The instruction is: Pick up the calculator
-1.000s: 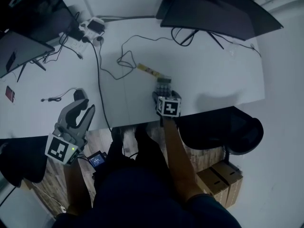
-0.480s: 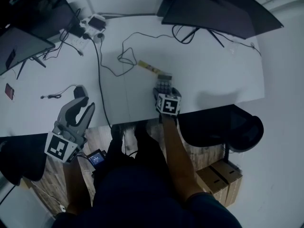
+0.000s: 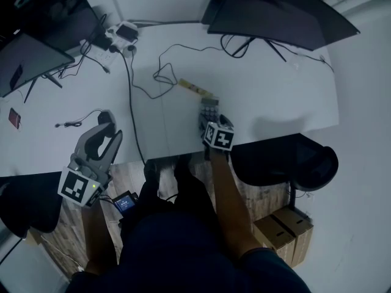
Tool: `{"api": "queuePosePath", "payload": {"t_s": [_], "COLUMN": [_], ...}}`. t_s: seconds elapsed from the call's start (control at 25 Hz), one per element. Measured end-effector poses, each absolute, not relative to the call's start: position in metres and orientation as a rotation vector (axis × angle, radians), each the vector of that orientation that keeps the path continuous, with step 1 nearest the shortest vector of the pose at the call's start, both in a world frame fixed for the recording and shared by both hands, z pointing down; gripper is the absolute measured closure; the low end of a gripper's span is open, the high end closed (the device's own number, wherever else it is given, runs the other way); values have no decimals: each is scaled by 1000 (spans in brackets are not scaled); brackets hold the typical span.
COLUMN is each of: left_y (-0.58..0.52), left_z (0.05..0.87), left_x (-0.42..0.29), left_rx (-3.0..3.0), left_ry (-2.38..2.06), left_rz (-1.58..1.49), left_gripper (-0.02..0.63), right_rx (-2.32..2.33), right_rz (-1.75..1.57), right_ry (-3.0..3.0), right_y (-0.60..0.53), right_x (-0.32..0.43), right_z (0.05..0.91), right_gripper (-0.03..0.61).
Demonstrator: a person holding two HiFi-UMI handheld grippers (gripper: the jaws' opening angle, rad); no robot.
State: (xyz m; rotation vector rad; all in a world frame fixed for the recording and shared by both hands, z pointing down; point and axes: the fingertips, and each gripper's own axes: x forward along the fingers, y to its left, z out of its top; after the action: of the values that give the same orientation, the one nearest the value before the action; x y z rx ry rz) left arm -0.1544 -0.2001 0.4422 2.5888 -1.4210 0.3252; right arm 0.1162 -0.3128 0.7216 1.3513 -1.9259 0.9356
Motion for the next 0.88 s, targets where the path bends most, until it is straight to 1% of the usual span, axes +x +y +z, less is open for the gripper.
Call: {"api": "queuePosePath", "payload": {"t_s": [0.24,0.32,0.36,0.48,0.68,0.88], "left_y": [-196,-195,-195,-194,-190,-190], "left_z": [440,440,440,442,446,446], "left_x": [-155,-156,-157,-160,-167,-174], "left_rx": [2589,2590,2590,2579,2572,2554], "left_ry": [-1412,-1417,-1419,-1423,-1426,-1439], "left_rz": [316,317,314,318,317,314], "left_gripper": [525,525,525,525,525,525], "right_rx": [1239,1214,1203,1171,1215,1236], "right_rz": [980,983,982,964,896,915], "right_ry": [-1902,-1903,-1900,-1860,-1794,-1793], "right_y": [-300,-299,-298,-296,-297,-296], "right_x": [110,107,105,100,102,104], "right_z": [736,737,738,747,755,753], "right_gripper": [196,186,170,93,91,94]}}
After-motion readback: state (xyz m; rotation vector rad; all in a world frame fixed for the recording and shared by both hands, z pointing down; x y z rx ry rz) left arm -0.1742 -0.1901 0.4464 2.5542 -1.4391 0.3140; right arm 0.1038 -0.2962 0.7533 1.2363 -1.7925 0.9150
